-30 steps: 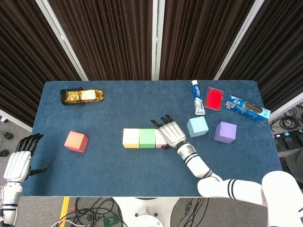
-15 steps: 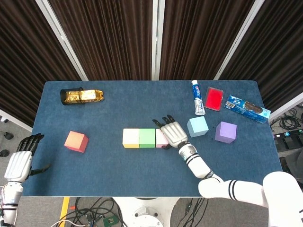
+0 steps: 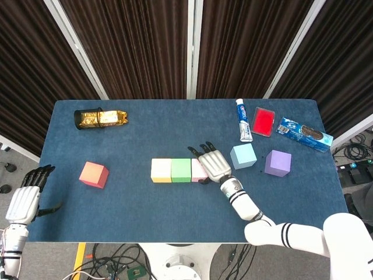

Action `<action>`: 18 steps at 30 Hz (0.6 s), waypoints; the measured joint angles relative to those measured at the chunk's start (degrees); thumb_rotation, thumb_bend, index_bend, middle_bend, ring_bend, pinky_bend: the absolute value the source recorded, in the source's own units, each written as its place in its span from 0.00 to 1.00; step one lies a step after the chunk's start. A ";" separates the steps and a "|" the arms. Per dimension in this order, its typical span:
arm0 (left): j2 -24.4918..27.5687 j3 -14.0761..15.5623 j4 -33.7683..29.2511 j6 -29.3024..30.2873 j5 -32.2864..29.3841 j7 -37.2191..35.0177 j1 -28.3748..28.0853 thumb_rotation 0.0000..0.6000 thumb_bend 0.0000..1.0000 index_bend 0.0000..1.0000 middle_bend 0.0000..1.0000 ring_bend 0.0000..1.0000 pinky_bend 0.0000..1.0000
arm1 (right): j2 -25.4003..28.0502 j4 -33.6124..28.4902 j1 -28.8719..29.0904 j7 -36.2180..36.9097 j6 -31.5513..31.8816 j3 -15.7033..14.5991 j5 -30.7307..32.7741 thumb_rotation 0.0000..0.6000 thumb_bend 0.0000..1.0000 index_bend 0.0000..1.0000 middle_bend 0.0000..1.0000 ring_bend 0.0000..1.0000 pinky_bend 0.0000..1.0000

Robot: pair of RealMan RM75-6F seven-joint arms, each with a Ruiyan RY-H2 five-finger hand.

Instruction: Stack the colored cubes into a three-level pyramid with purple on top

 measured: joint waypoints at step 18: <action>0.23 -0.09 -0.33 -0.36 0.00 0.22 -0.21 1.00 0.18 0.08 0.06 0.00 0.06 | -0.87 0.78 0.83 -1.16 -0.79 0.54 1.55 1.00 0.09 0.00 0.60 0.09 0.00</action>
